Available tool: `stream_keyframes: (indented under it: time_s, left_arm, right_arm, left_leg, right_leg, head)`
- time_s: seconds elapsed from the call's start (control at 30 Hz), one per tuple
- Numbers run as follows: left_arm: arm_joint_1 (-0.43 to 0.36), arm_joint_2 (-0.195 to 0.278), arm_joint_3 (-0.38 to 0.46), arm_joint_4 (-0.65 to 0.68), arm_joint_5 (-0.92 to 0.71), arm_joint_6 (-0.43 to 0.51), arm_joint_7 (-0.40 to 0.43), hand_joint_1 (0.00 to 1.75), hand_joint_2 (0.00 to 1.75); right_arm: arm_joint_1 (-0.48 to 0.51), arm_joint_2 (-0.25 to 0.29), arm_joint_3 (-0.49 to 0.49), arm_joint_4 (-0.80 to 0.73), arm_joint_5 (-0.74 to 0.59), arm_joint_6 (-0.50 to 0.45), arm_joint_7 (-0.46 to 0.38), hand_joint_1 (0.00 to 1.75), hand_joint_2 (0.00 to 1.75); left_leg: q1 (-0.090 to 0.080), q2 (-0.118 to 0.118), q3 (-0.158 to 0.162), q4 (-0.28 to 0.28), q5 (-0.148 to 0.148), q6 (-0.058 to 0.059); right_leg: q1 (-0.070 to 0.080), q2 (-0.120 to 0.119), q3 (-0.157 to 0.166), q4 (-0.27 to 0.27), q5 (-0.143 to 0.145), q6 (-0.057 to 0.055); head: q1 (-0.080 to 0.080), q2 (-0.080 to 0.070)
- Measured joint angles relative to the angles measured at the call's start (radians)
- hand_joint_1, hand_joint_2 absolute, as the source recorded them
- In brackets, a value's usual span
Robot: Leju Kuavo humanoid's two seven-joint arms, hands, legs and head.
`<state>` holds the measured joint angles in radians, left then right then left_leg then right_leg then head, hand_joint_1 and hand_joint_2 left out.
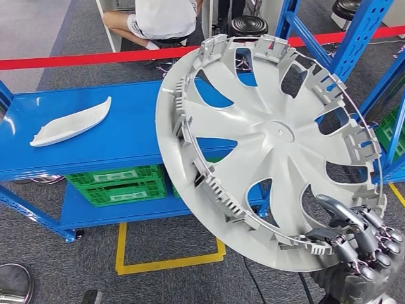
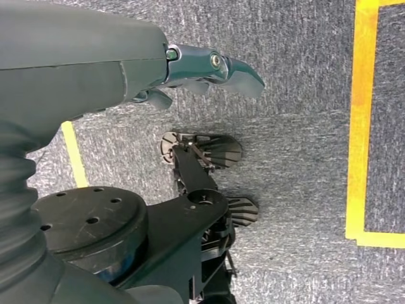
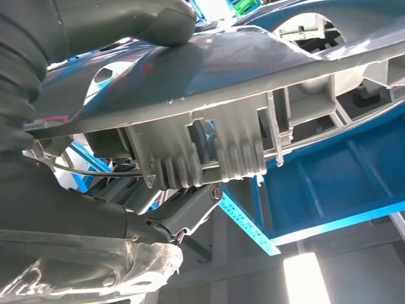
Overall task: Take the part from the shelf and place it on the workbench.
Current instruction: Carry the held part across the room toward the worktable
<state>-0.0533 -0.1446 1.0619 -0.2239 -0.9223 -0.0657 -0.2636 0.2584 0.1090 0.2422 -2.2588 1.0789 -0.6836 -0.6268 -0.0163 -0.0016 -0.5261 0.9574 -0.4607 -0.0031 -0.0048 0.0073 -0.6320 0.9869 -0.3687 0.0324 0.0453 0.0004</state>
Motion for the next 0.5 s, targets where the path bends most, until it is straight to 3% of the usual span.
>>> stream_keyframes:
  time_s: [0.17,0.3,0.33,0.4,0.47,0.5]
  left_arm:
    - [0.000,0.000,0.006,0.000,-0.007,0.000,0.000,0.00,1.75]
    - [0.000,0.000,0.014,0.000,-0.012,0.000,0.000,0.00,1.75]
    - [0.000,0.000,0.016,0.000,-0.013,0.000,0.000,0.00,1.75]
    - [0.000,0.000,0.019,0.000,-0.016,0.000,0.000,0.00,1.75]
    - [0.001,0.000,0.022,0.000,-0.019,0.000,0.000,0.00,1.75]
    - [0.001,0.000,0.023,0.000,-0.020,0.000,0.000,0.00,1.75]
  right_arm:
    - [0.002,-0.005,0.005,0.002,0.022,0.000,0.011,1.75,1.75]
    - [0.002,-0.005,0.006,0.002,0.022,0.000,0.008,1.75,1.75]
    - [0.002,-0.005,0.006,0.002,0.022,0.000,0.008,1.75,1.75]
    - [0.002,-0.005,0.005,0.002,0.022,0.000,0.008,1.75,1.75]
    - [0.002,-0.006,0.005,0.002,0.023,0.000,0.008,1.75,1.75]
    - [0.002,-0.007,0.005,0.002,0.024,0.000,0.008,1.75,1.75]
  left_leg:
    - [-0.002,0.000,-0.005,0.003,0.002,0.002]
    - [-0.003,-0.001,-0.007,-0.001,0.012,0.012]
    - [0.000,-0.002,-0.007,-0.004,0.017,0.015]
    - [0.005,-0.006,-0.009,-0.009,0.026,0.020]
    - [0.006,-0.012,-0.016,-0.009,0.031,0.019]
    - [0.006,-0.017,-0.020,-0.008,0.033,0.017]
  right_leg:
    - [-0.004,0.000,-0.004,0.000,0.006,0.006]
    - [-0.007,-0.003,-0.006,0.000,0.010,0.015]
    - [-0.007,-0.003,-0.011,0.009,-0.001,0.017]
    - [-0.007,-0.003,-0.042,0.088,-0.062,0.022]
    - [-0.008,-0.003,-0.092,0.234,-0.148,0.026]
    - [-0.008,-0.003,-0.106,0.288,-0.172,0.027]
  head:
    - [0.000,0.000]
    - [0.000,0.000]
    - [0.000,0.000]
    - [0.002,0.000]
    - [0.003,0.000]
    - [0.003,0.000]
